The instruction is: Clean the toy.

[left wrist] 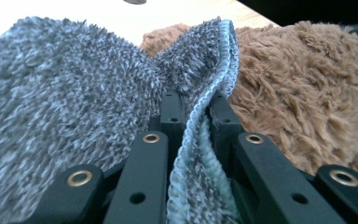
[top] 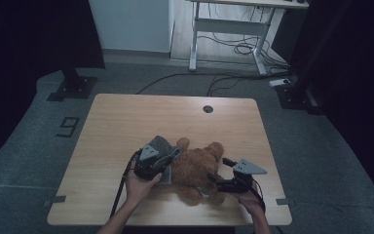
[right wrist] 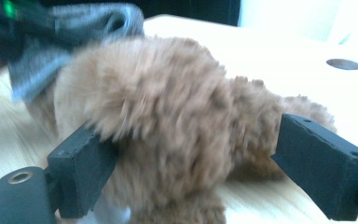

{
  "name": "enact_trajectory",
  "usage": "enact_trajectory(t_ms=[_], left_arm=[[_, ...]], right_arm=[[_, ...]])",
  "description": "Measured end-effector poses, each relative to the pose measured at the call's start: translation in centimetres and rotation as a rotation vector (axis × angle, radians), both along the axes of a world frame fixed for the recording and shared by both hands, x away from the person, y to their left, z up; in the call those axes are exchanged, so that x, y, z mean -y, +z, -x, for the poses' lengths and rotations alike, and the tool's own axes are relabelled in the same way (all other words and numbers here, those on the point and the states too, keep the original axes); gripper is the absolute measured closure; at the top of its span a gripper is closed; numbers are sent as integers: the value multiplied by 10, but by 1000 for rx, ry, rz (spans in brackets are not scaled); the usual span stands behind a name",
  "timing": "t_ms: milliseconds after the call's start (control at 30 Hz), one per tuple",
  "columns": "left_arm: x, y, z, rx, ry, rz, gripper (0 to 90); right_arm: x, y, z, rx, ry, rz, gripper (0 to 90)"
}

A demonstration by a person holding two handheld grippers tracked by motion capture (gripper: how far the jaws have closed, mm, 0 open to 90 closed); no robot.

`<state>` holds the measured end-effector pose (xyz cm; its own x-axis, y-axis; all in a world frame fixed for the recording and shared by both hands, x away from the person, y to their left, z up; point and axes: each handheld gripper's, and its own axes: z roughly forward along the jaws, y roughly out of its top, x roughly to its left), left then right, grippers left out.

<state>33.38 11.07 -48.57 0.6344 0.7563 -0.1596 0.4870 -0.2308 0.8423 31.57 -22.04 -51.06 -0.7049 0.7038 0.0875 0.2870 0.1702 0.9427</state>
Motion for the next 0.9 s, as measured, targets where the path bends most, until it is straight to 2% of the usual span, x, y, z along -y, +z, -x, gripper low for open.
enact_trajectory(t_ms=[100, 233, 400, 467, 500, 533, 633, 700, 800, 900], left_arm=[[-1, -2, 6, 9, -2, 16, 790], [-2, -3, 9, 16, 0, 27, 790], [-2, -5, 13, 25, -2, 31, 789], [-3, -5, 14, 22, -4, 39, 789], [-2, -5, 15, 22, -5, 42, 789], [-2, -5, 15, 23, -6, 43, 789], [-2, -6, 18, 28, -4, 46, 789], [-3, -6, 18, 27, -5, 53, 789], [-3, -7, 19, 28, -3, 55, 789], [-3, -8, 24, 30, -5, 66, 789]], right_arm=[[2, 13, 0, 13, -1, -66, 126], [2, 24, -8, 8, -6, -83, 124], [-2, 28, -23, -30, -11, -87, 111], [0, 29, -25, -30, -29, -111, 118], [2, 29, -27, -32, -40, -147, 130], [5, 30, -27, -31, -58, -159, 130], [6, 32, -28, -39, -61, -138, 131], [2, 30, -26, -55, -39, -103, 128], [-8, 21, -21, -104, 1, -55, 119], [-14, 10, -16, -144, 30, -53, 112]])
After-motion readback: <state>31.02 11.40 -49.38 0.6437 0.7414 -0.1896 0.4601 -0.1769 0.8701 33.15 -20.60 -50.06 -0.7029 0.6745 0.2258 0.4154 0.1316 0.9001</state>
